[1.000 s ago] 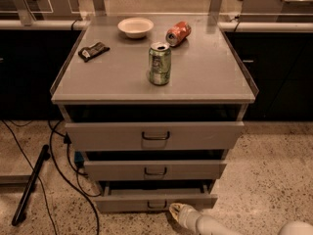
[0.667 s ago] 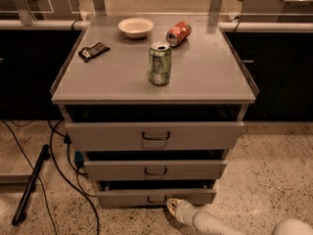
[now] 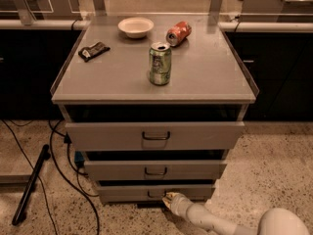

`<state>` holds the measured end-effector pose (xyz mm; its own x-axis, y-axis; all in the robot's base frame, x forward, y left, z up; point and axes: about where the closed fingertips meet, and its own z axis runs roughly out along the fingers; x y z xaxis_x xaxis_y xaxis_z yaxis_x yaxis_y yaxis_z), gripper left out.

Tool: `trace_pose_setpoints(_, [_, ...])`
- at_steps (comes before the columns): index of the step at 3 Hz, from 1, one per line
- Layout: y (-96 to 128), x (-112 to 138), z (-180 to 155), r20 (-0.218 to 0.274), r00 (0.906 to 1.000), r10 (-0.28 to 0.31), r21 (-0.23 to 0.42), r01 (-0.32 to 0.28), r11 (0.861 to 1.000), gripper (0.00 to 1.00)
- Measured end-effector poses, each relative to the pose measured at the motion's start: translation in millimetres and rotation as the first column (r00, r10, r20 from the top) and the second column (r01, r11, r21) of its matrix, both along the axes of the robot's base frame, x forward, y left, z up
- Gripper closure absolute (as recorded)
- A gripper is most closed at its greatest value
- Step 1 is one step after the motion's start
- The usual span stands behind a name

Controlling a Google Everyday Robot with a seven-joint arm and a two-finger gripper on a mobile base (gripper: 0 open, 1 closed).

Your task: Close bottom drawer

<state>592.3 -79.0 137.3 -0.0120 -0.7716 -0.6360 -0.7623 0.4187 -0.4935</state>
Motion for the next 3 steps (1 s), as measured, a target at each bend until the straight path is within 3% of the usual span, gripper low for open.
trace_pose_setpoints(1, [-0.2,-1.4,0.0,0.0,1.0,0.0,0.0,0.0,1.0,1.0])
trace_pose_setpoints(2, [-9.4,-26.2,-0.4,-0.071,0.9963,0.048,-0.019,-0.05,0.999,1.0])
trace_pose_setpoints(3, [-26.8,-72.4,-1.7,-0.208,0.9724,0.105,-0.04,-0.116,0.992,1.0])
